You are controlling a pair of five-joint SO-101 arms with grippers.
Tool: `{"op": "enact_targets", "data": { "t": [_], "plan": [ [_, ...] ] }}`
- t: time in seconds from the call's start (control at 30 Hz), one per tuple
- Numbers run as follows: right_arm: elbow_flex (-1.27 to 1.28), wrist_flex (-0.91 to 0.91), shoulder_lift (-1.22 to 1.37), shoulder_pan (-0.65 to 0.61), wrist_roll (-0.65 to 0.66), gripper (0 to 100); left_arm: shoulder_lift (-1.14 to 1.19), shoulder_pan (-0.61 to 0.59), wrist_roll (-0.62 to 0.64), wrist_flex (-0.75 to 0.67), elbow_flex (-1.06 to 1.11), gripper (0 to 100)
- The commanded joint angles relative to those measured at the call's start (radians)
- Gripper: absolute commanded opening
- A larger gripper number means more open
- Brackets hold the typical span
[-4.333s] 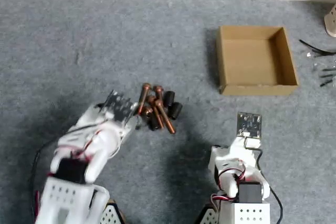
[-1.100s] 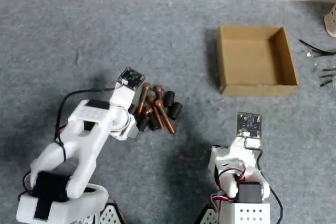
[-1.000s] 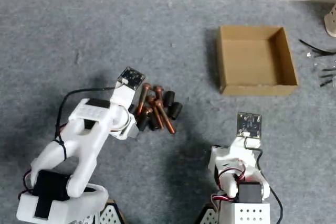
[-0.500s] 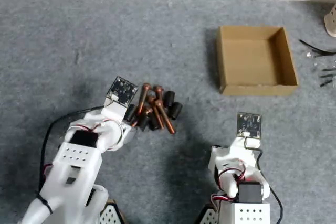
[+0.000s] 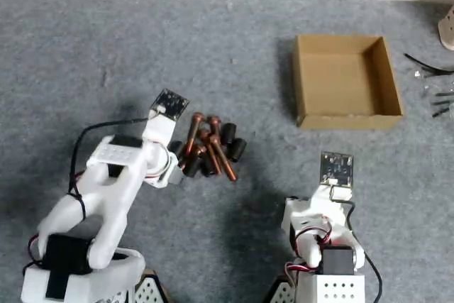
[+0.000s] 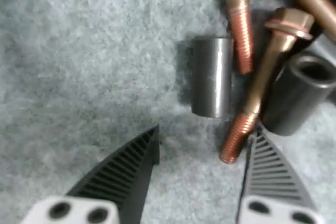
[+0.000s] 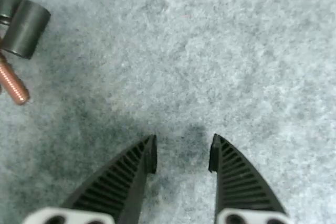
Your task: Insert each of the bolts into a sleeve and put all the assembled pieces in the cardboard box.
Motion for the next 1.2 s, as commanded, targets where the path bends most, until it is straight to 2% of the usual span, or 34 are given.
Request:
{"op": "enact_targets", "data": {
  "t": [0.0, 0.2, 0.37, 0.53, 0.73, 0.83, 0.97, 1.17],
  "plan": [
    [0.131, 0.007, -0.01, 0.002, -0.006, 15.5, -0.044, -0.016, 0.002, 0.015, -0.005, 25],
    [0.131, 0.007, -0.01, 0.002, -0.006, 15.5, -0.366, -0.01, 0.002, -0.078, 0.208, 25],
    [0.131, 0.007, -0.01, 0.002, -0.006, 15.5, -0.572, -0.007, 0.002, -0.098, 0.311, 25],
    [0.131, 0.007, -0.01, 0.002, -0.006, 15.5, -0.487, -0.007, -0.002, -0.138, 0.294, 25],
    [0.131, 0.007, -0.01, 0.002, -0.006, 15.5, -0.133, -0.008, -0.003, -0.135, 0.101, 25],
    [0.131, 0.007, -0.01, 0.002, -0.006, 15.5, 0.001, -0.015, -0.003, -0.061, -0.002, 25],
    [0.131, 0.007, -0.01, 0.002, -0.006, 15.5, 0.001, -0.016, -0.002, -0.034, -0.01, 25],
    [0.131, 0.007, -0.01, 0.002, -0.006, 15.5, -0.16, -0.015, -0.005, -0.074, 0.108, 25]
  ]
}}
